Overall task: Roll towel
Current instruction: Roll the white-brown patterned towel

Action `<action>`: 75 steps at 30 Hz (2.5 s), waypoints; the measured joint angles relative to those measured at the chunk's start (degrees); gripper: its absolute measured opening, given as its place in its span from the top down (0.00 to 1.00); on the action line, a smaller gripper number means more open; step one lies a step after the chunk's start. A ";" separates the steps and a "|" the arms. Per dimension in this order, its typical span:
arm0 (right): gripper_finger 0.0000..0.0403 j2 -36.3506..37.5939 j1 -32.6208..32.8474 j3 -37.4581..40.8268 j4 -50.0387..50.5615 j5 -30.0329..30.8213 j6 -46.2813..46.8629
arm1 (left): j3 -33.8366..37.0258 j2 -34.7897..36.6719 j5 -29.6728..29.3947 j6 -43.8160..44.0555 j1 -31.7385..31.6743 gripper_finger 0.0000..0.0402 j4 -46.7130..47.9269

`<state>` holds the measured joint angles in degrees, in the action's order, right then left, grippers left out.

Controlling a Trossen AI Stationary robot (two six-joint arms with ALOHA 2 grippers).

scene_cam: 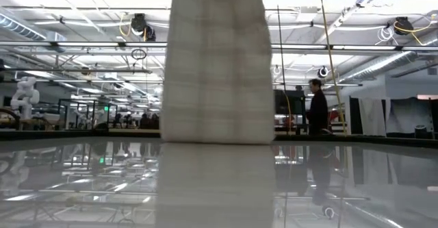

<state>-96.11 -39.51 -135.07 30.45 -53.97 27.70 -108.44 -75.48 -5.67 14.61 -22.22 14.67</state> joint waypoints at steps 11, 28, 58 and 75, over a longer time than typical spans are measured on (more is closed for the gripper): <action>1.00 -10.13 -5.69 0.03 -23.32 1.87 10.81 | 0.02 -3.98 0.49 -3.28 -11.59 0.98 -7.36; 1.00 -6.58 -1.29 0.11 -18.92 -14.33 28.95 | -0.02 4.92 28.66 10.03 -7.03 0.98 12.76; 1.00 -1.96 32.32 3.66 59.66 16.67 -14.32 | 12.47 -1.05 3.28 31.02 43.34 0.98 37.84; 1.00 24.79 42.13 67.64 14.01 22.52 15.10 | 49.25 -1.07 -8.95 46.43 53.91 0.98 -3.57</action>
<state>-71.31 2.63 -67.43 44.46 -31.44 42.80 -59.19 -76.55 -14.62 61.04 31.68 11.10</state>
